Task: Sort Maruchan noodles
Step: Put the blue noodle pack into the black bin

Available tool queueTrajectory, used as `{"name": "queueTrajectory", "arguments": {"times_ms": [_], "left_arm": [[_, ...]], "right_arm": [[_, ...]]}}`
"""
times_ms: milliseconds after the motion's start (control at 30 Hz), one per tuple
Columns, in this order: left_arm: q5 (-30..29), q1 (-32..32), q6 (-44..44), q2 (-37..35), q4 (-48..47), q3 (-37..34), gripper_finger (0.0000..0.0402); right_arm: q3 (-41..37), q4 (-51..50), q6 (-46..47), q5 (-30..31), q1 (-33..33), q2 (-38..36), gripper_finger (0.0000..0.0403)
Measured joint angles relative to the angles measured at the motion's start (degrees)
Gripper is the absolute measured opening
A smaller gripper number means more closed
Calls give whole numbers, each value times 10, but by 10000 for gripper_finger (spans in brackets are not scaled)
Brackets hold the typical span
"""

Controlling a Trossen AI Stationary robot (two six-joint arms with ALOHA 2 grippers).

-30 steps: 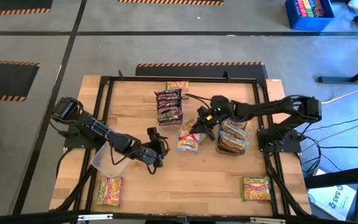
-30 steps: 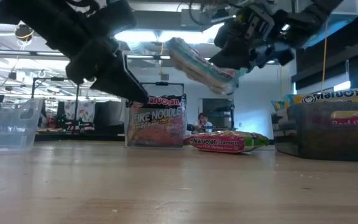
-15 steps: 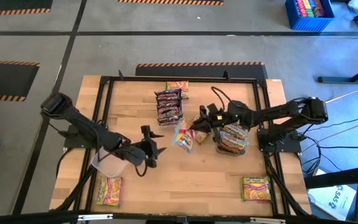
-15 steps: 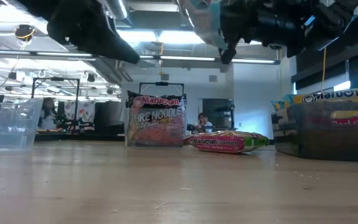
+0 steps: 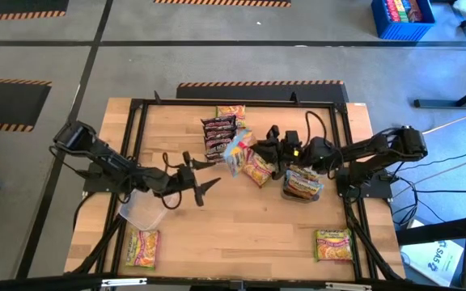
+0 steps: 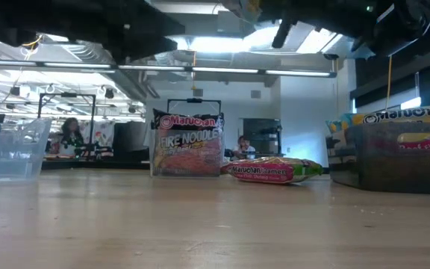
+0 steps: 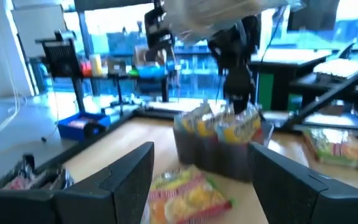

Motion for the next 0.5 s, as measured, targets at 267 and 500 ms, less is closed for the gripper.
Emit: {"name": "queueTrajectory", "arguments": {"times_ms": [267, 500], "left_arm": [[35, 19, 103, 63, 45, 85, 250], [38, 37, 156, 97, 140, 128, 250]], "right_arm": [[1, 112, -42, 113, 32, 37, 17], [5, 170, -44, 125, 33, 81, 17]]}}
